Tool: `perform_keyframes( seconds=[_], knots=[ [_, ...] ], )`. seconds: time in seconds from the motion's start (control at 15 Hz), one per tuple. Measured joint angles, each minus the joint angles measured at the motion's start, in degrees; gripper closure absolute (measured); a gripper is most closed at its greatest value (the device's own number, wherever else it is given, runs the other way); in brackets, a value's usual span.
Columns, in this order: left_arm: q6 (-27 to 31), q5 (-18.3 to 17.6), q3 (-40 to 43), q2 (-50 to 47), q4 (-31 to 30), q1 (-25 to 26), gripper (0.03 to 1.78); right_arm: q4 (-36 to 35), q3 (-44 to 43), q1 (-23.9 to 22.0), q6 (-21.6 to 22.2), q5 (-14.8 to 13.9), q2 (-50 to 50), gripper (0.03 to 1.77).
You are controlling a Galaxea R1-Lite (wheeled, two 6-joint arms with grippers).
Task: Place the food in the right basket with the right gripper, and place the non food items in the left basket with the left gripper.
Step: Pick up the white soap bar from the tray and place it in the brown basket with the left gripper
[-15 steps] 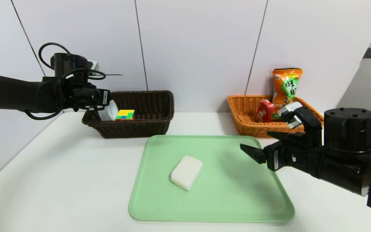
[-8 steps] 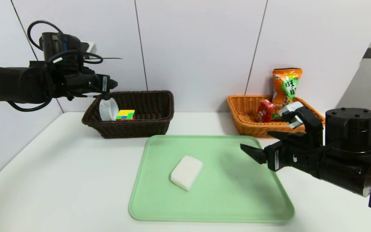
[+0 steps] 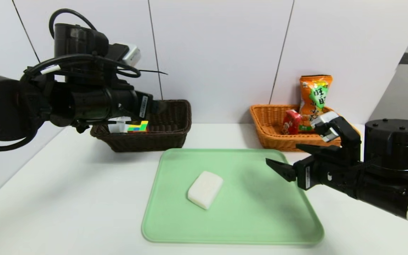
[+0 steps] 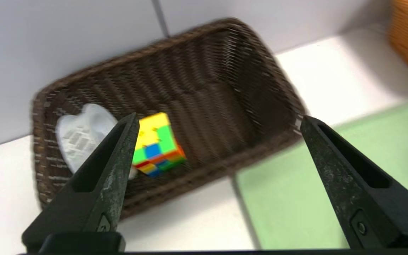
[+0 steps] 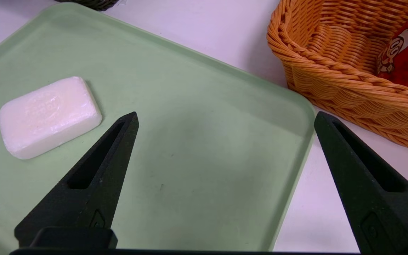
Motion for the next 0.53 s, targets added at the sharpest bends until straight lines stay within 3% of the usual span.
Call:
perform_keyframes(
  seconds=[0.33,0.53],
  knots=[
    [-7.07,4.33,3.33,-4.16,10.63,-12.01,0.15,-0.02,0.35,-0.02,0.22,-0.38,-1.15,0.09],
    [-7.59,5.53,5.01,-2.97,11.24,-14.47,0.14,-0.05,0.11,-0.13,0.32,-0.52,-1.57,0.09]
  ],
)
